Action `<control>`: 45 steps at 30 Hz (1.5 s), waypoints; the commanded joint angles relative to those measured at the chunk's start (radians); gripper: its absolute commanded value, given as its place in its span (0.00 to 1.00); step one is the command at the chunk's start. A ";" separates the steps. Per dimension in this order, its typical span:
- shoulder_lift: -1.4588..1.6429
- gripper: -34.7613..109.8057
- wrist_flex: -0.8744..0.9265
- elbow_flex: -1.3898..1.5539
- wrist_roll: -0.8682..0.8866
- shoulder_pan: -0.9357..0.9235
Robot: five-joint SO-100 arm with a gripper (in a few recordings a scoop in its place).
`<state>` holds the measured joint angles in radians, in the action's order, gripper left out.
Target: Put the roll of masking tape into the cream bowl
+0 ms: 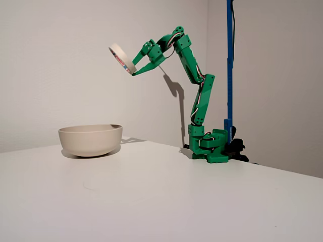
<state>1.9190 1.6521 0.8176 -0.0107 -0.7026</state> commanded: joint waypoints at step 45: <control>-0.899 0.18 -0.241 -0.377 -0.206 -0.305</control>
<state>0.9894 1.4327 0.5292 -0.2132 -1.0017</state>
